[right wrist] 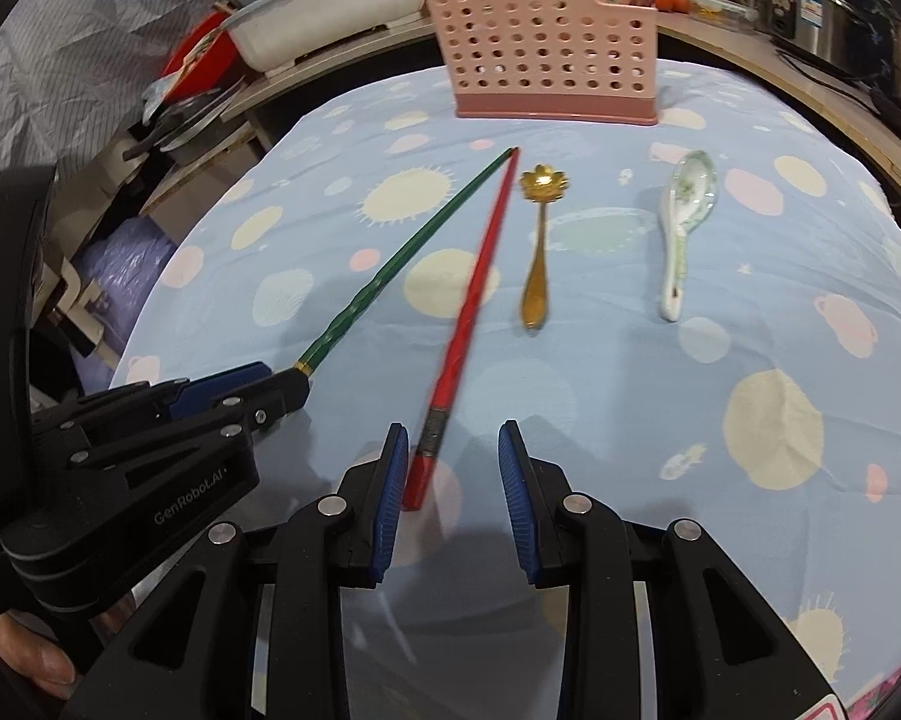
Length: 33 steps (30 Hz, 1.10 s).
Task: Organize utensils
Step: 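Close the left tool on the green chopstick while the right tool grasps the red chopstick, then lift both held chopsticks and carry them over the pink basket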
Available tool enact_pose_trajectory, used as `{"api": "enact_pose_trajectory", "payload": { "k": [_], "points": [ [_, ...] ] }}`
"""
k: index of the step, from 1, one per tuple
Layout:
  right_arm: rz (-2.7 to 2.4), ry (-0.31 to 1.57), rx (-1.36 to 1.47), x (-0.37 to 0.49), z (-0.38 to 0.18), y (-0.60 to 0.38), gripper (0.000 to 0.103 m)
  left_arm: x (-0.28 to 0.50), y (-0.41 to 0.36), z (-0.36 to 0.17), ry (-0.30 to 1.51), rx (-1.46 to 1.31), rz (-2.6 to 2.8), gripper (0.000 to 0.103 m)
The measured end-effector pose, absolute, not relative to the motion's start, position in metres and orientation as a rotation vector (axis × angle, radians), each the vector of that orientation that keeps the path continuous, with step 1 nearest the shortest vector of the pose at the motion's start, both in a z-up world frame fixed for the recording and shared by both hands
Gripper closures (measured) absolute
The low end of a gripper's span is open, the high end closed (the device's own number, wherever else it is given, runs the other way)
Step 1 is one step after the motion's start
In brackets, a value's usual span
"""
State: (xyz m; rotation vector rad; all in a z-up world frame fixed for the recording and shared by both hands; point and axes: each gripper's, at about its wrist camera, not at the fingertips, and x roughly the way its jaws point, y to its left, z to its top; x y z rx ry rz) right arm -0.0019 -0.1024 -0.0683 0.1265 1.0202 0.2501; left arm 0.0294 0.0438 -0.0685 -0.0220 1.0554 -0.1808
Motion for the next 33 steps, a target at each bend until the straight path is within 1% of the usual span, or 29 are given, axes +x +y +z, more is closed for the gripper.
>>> {"api": "enact_pose_trajectory", "payload": {
  "k": [4,7,10,12,14,15,16,18,25,33],
  "points": [
    [0.264,1.021,0.088,-0.001,-0.072,-0.091,0.074,0.028,0.041,-0.069,1.049,-0.015,-0.178,0.082],
    [0.254,1.01,0.058,0.0,-0.073,-0.088,0.08,0.027,0.041,-0.069,1.047,-0.011,-0.176,0.082],
    [0.244,1.007,0.051,0.0,-0.073,-0.091,0.091,0.027,0.041,-0.069,1.046,-0.009,-0.175,0.083],
    [0.243,1.009,0.067,-0.001,-0.073,-0.096,0.093,0.027,0.041,-0.069,1.046,-0.008,-0.175,0.083],
    [0.239,1.009,0.075,-0.001,-0.073,-0.099,0.094,0.027,0.04,-0.068,1.047,-0.008,-0.177,0.083],
    [0.238,1.01,0.078,-0.002,-0.073,-0.1,0.095,0.026,0.041,-0.068,1.049,-0.01,-0.179,0.084],
    [0.235,1.011,0.084,-0.003,-0.073,-0.102,0.095,0.026,0.041,-0.068,1.051,-0.014,-0.183,0.088],
    [0.229,1.01,0.097,-0.004,-0.071,-0.106,0.096,0.027,0.041,-0.067,1.058,-0.025,-0.19,0.091],
    [0.205,0.952,0.145,-0.011,-0.049,-0.124,0.096,0.025,0.038,-0.059,1.062,-0.056,-0.216,0.098],
    [0.183,0.848,0.215,-0.012,-0.007,-0.147,0.096,0.024,0.035,-0.028,0.997,-0.07,-0.248,0.101]
  ]
}}
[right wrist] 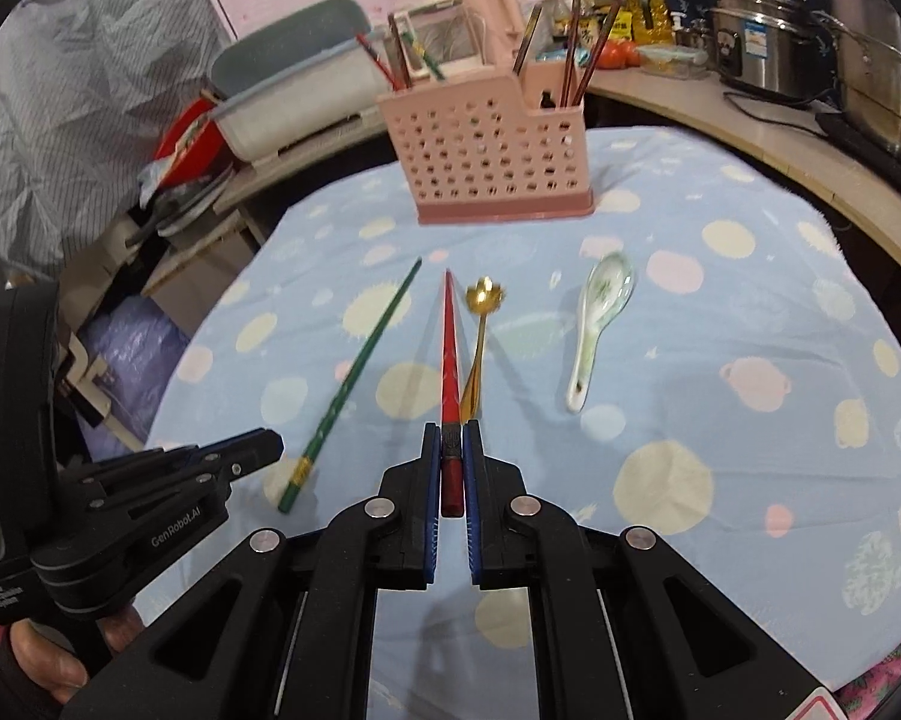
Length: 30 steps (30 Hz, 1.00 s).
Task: Organize utensils
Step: 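Lift both held chopsticks and carry them over the pink basket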
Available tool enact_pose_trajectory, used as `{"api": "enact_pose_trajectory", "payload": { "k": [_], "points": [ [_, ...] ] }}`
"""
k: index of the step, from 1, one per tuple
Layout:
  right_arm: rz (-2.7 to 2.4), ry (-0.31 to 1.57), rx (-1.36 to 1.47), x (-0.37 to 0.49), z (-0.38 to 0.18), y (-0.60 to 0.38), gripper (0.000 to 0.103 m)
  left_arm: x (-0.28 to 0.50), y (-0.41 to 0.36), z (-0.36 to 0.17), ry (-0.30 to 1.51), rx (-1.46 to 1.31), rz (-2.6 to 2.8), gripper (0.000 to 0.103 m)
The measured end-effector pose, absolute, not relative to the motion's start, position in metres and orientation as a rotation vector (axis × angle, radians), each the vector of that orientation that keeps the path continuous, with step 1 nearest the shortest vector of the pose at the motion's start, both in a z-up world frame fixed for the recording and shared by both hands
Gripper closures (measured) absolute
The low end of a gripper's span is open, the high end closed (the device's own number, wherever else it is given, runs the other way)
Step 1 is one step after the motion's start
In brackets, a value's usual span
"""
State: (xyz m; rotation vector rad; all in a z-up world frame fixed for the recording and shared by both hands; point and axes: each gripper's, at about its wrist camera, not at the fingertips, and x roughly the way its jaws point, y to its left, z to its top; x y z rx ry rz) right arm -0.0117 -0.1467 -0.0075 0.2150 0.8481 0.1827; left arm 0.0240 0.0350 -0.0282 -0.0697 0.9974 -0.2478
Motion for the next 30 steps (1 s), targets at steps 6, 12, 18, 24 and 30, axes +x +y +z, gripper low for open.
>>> {"api": "enact_pose_trajectory", "payload": {
  "k": [6,12,18,24,30],
  "points": [
    [0.19,0.828,0.223,-0.012,0.002,-0.149,0.096,0.026,0.034,-0.042,1.036,-0.073,-0.24,0.095],
    [0.202,0.842,0.222,-0.014,-0.004,-0.143,0.096,0.028,0.038,-0.064,1.06,-0.067,-0.194,0.064],
    [0.202,0.848,0.223,-0.014,-0.005,-0.143,0.096,0.028,0.036,-0.069,1.048,-0.038,-0.195,0.08],
    [0.203,0.835,0.222,-0.015,-0.001,-0.145,0.096,0.026,0.039,-0.063,1.064,-0.06,-0.228,0.096],
    [0.199,0.782,0.24,-0.017,0.019,-0.155,0.096,0.021,0.04,-0.026,0.994,-0.086,-0.254,0.096]
  ]
}}
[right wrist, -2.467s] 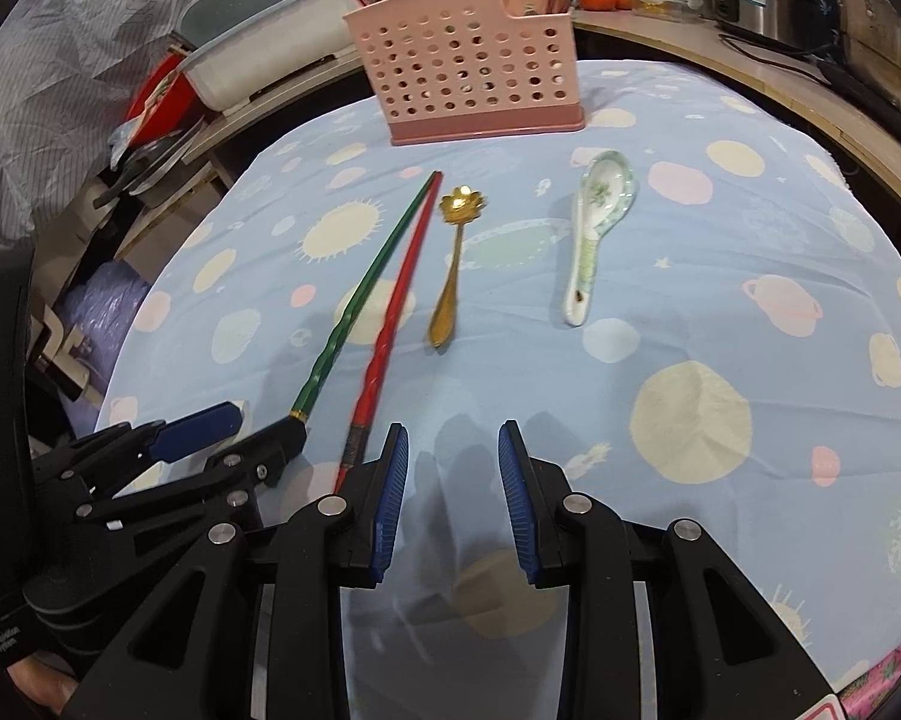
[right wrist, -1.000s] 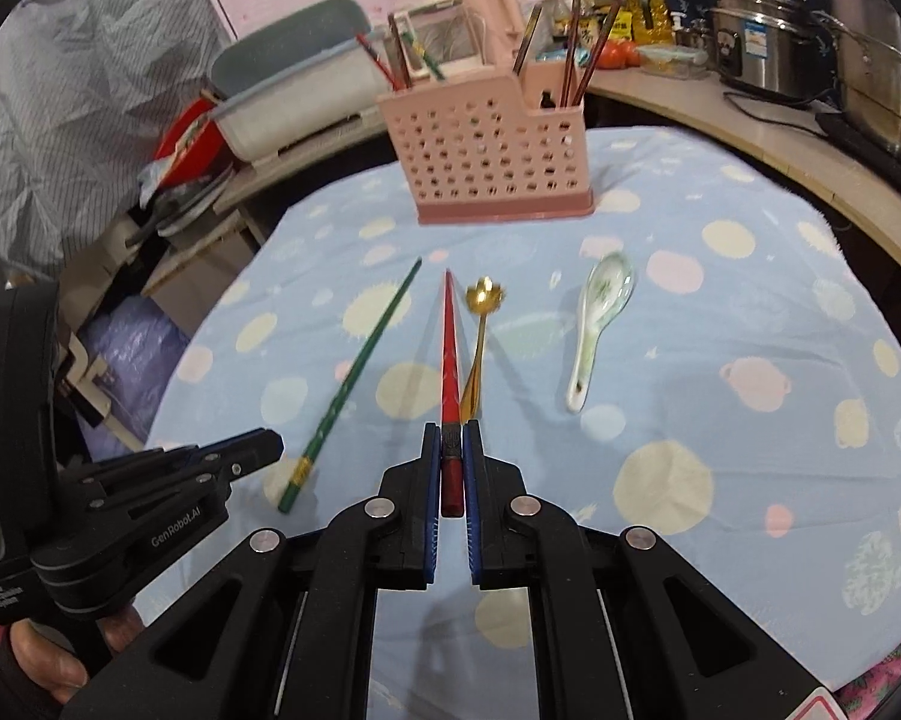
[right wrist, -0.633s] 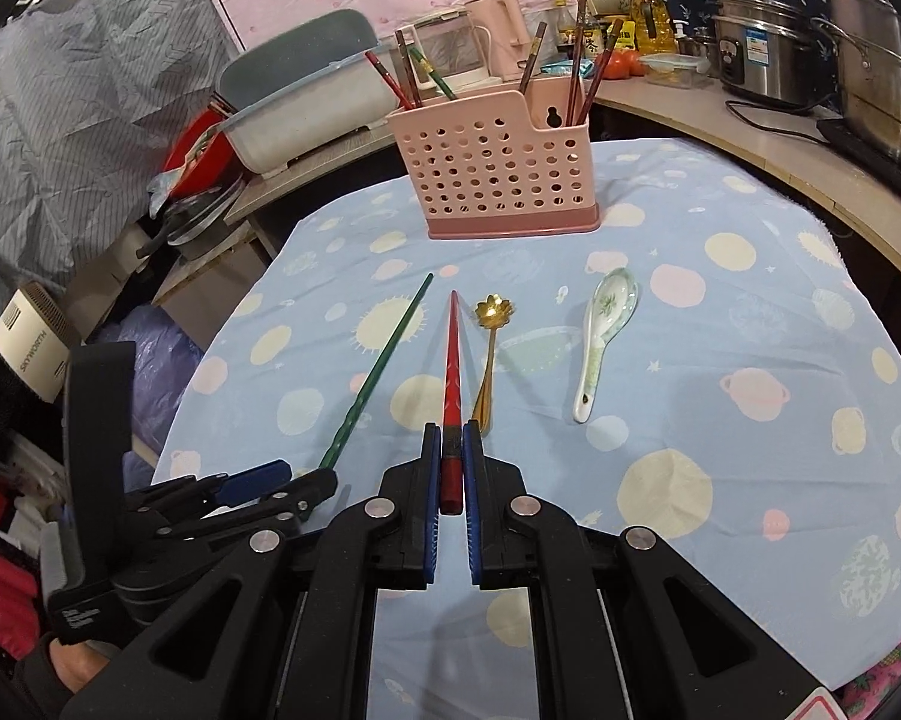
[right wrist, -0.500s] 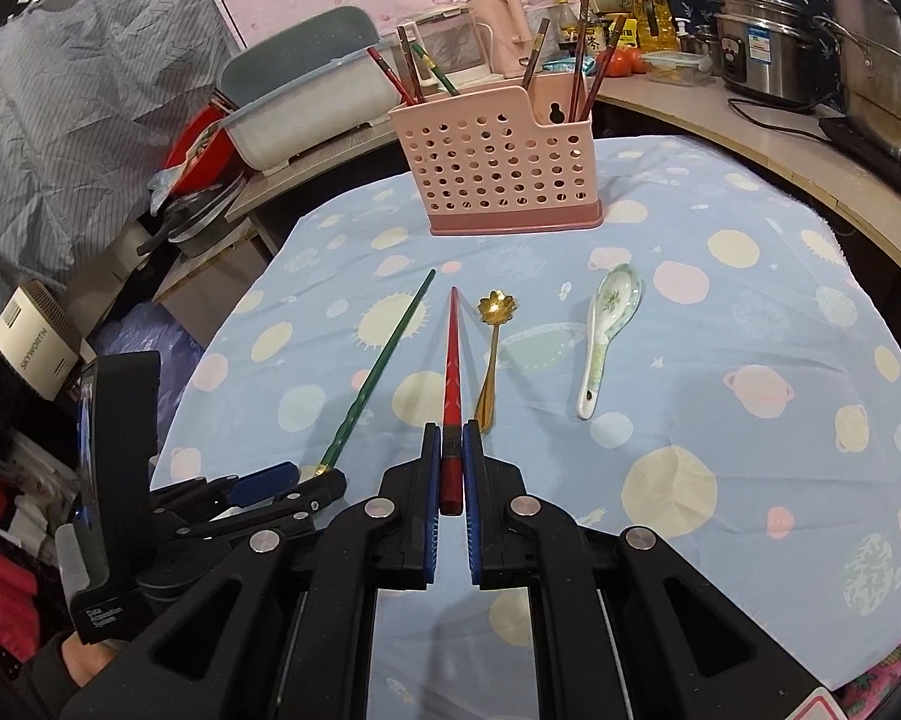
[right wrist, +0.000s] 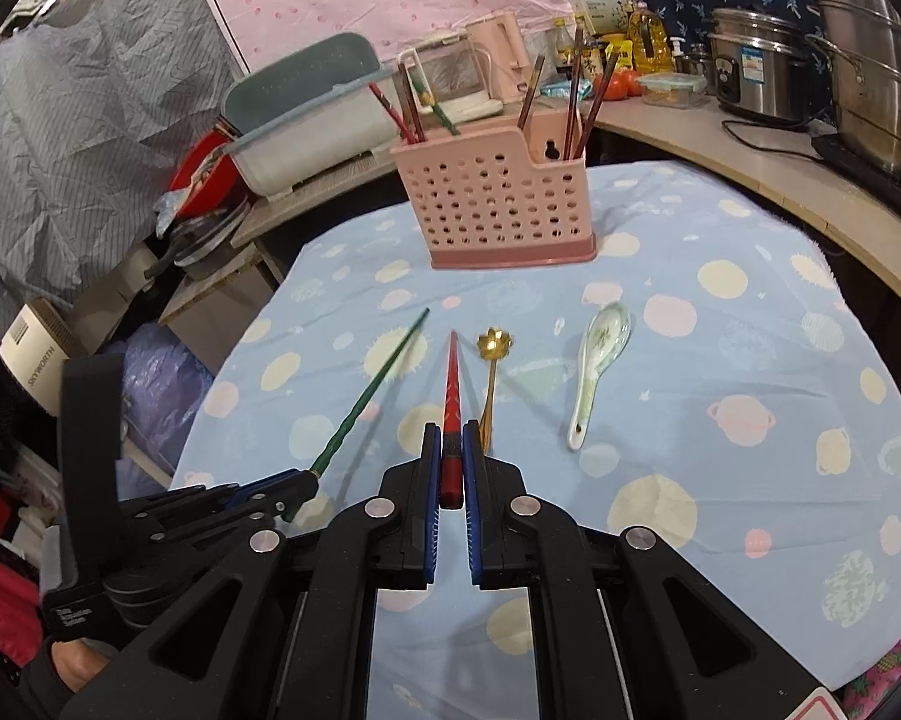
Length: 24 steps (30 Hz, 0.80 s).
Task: Organize utensils
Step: 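Lift both held chopsticks and carry them over the pink basket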
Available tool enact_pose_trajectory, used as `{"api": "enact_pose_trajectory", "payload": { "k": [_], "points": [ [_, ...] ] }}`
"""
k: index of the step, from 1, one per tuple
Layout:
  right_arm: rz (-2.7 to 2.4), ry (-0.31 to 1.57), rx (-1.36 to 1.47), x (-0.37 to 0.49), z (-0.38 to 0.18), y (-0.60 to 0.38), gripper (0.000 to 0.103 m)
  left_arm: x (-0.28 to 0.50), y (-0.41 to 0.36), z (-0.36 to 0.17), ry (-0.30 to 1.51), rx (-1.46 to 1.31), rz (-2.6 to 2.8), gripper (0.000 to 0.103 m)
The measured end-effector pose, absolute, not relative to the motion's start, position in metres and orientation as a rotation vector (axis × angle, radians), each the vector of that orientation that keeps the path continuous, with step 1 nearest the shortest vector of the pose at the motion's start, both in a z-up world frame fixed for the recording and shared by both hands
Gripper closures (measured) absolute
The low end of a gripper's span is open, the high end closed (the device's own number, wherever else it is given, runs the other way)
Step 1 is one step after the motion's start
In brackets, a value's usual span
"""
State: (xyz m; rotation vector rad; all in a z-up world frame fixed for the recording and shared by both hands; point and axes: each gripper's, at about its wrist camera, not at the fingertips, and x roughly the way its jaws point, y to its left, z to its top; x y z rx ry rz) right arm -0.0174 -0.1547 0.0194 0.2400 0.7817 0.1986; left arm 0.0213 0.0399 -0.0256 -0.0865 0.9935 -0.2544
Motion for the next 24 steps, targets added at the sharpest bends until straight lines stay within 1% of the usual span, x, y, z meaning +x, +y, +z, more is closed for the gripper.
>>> {"api": "enact_pose_trajectory", "payload": {
  "k": [10,17,24],
  "points": [
    [0.191,0.648,0.274,-0.002,0.078,-0.176,0.096,0.033,0.033,0.057,0.827,-0.105,-0.294,0.096],
    [0.188,0.53,0.287,0.025,0.13,-0.196,0.096,0.064,0.028,0.115,0.708,-0.11,-0.317,0.096],
    [0.167,0.45,0.318,0.063,0.168,-0.217,0.096,0.108,0.017,0.165,0.611,-0.105,-0.323,0.096]
  ]
}}
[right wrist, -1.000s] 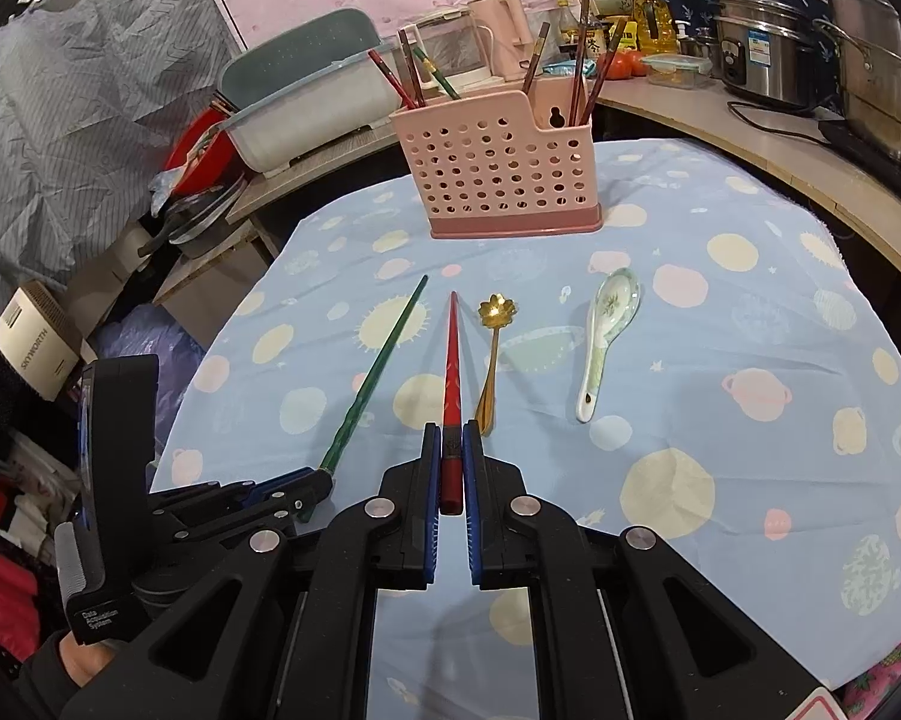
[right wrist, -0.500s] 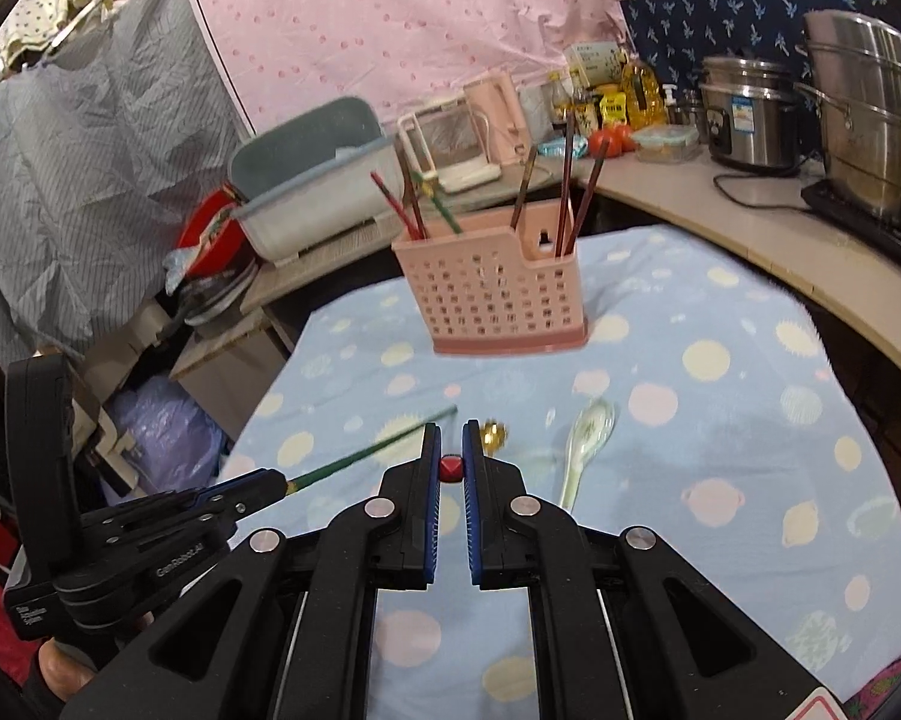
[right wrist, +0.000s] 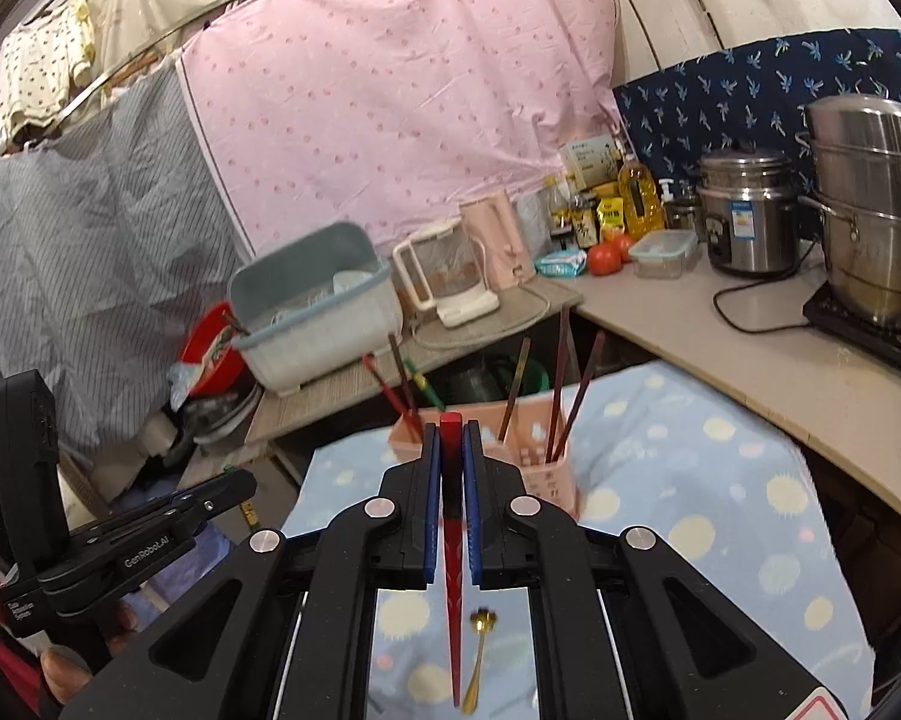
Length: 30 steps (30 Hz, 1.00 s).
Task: Organize utensils
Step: 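Lift both held chopsticks and carry them over the pink basket, then open both tools to drop the chopsticks into the pink basket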
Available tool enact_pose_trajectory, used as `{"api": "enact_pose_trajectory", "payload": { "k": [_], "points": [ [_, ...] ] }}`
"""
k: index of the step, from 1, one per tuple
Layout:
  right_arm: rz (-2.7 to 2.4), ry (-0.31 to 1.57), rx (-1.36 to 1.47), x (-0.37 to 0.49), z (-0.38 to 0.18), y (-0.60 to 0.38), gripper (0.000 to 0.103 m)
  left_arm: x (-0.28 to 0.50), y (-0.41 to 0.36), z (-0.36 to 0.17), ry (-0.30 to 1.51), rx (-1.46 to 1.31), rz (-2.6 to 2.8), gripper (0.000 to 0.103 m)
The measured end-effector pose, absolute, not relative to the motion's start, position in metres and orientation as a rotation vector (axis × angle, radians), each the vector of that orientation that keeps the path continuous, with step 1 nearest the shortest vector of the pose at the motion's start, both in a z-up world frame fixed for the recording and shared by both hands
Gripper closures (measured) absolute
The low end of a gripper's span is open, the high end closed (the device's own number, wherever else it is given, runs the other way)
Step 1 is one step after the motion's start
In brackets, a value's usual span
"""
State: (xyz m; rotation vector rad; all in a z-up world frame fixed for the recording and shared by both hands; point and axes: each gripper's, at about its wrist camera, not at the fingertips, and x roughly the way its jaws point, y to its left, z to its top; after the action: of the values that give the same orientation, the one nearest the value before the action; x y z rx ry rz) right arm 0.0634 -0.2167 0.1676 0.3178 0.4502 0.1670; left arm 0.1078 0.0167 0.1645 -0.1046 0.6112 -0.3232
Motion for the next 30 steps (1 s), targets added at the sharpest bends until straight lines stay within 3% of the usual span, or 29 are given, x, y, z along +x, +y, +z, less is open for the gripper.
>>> {"api": "enact_pose_trajectory", "payload": {
  "k": [14,19,30],
  "points": [
    [0.105,0.262,0.377,0.166,0.237,-0.23,0.096,0.204,0.014,0.258,0.379,-0.208,-0.304,0.096],
    [0.082,0.267,0.351,0.198,0.232,-0.222,0.096,0.237,0.009,0.248,0.409,-0.217,-0.294,0.096],
    [0.085,0.44,0.367,0.245,0.155,-0.21,0.096,0.272,0.0,0.186,0.519,-0.219,-0.304,0.096]
  ]
}}
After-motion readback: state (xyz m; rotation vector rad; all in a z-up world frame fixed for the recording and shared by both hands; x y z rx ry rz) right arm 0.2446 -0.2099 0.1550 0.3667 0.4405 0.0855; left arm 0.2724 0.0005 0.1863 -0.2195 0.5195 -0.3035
